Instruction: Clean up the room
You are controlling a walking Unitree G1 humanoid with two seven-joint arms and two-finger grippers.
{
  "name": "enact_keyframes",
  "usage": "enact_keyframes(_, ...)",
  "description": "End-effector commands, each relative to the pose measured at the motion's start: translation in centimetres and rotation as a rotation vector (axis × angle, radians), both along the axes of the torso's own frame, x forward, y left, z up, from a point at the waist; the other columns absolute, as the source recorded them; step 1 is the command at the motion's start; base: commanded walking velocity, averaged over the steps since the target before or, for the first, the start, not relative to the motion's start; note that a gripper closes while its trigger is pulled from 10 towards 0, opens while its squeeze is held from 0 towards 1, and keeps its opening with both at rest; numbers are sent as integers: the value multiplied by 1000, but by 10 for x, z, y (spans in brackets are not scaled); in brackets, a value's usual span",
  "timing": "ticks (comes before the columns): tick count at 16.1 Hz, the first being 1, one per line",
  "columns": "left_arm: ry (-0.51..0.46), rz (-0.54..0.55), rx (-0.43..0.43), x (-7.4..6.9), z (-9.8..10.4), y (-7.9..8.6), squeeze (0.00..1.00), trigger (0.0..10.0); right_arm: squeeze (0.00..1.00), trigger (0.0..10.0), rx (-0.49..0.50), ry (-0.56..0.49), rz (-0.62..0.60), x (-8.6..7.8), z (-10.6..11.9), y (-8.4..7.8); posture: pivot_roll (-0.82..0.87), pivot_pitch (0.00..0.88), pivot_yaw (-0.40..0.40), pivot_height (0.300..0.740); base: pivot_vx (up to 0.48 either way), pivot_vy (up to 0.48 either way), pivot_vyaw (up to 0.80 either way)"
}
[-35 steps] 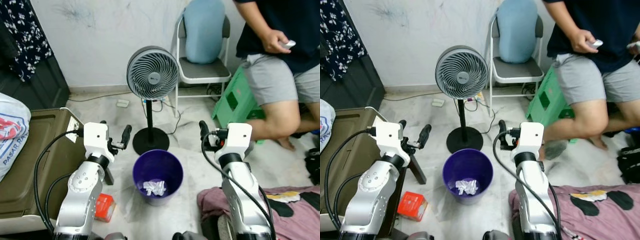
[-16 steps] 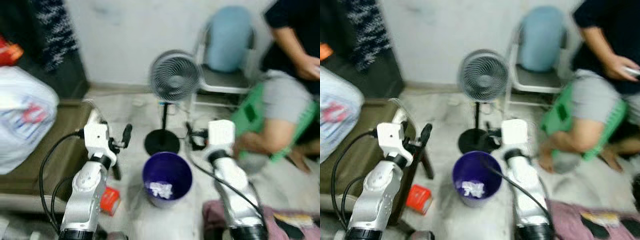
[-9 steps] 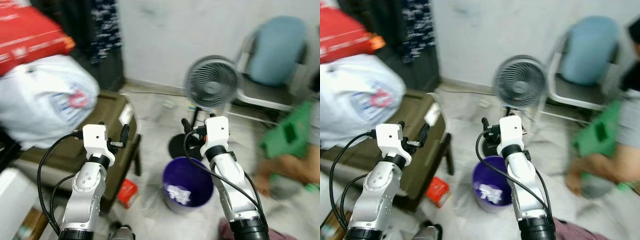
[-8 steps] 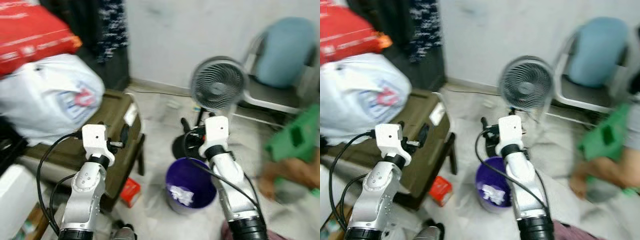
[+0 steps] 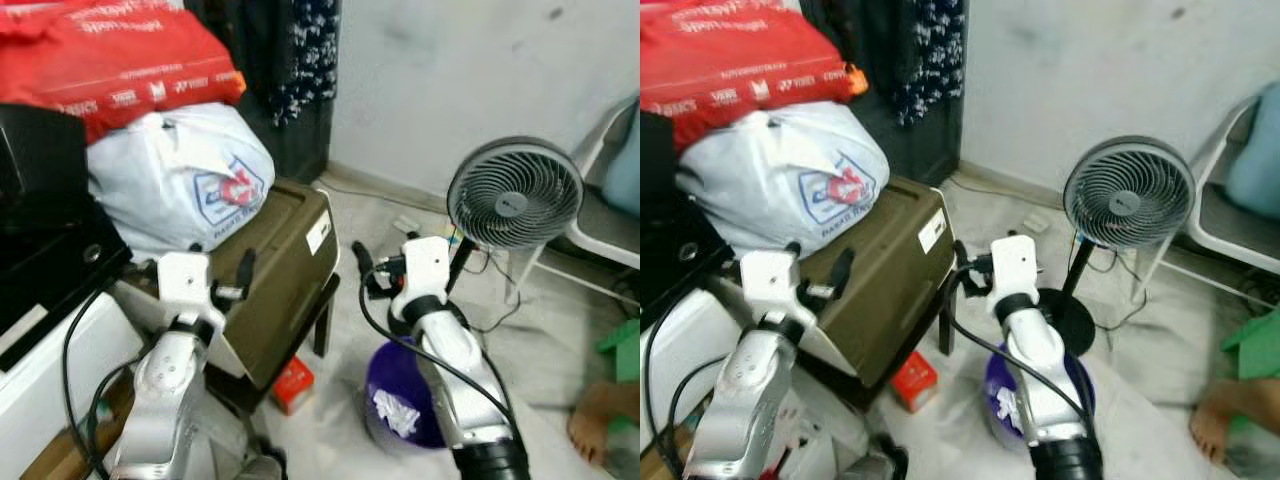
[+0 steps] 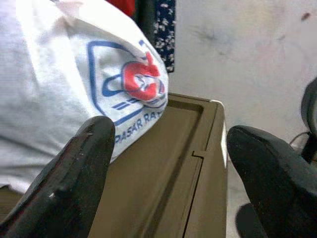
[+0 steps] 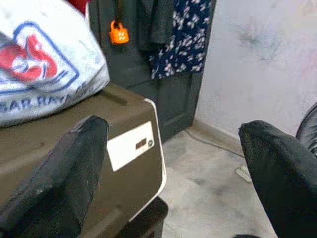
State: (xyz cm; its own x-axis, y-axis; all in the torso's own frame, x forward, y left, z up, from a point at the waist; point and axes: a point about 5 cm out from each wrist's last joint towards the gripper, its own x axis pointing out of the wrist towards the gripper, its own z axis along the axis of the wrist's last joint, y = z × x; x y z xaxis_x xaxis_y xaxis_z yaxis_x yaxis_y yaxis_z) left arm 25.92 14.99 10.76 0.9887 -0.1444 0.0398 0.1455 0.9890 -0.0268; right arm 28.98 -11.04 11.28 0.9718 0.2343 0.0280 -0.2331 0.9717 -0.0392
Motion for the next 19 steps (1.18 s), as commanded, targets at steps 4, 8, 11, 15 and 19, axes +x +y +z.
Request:
enact_keyframes(4, -21, -41, 17, 2, 6, -6, 0, 10000, 0, 10000, -15, -14, 4, 0, 2, -2, 44, 0, -46, 740, 0, 0, 400)
enact_keyframes(8, -31, -37, 21, 1, 7, -7, 0, 10000, 0, 10000, -17, -19, 18, 0, 2, -1, 47, 0, -52, 740, 0, 0, 800)
enact_keyframes(11, -50, -48, 30, -1, 10, -8, 0, 10000, 0, 10000, -25, -29, 25, 0, 4, 1, 48, 0, -53, 740, 0, 0, 800)
enact_keyframes(15, -51, -56, 47, -4, 10, -8, 0, 10000, 0, 10000, -28, -33, 26, 0, 4, 0, 49, 0, -54, 740, 0, 0, 800)
enact_keyframes(19, -73, -34, 90, -6, 14, -6, 0, 10000, 0, 10000, -35, -41, 29, -1, 5, 0, 51, 0, -54, 740, 0, 0, 800)
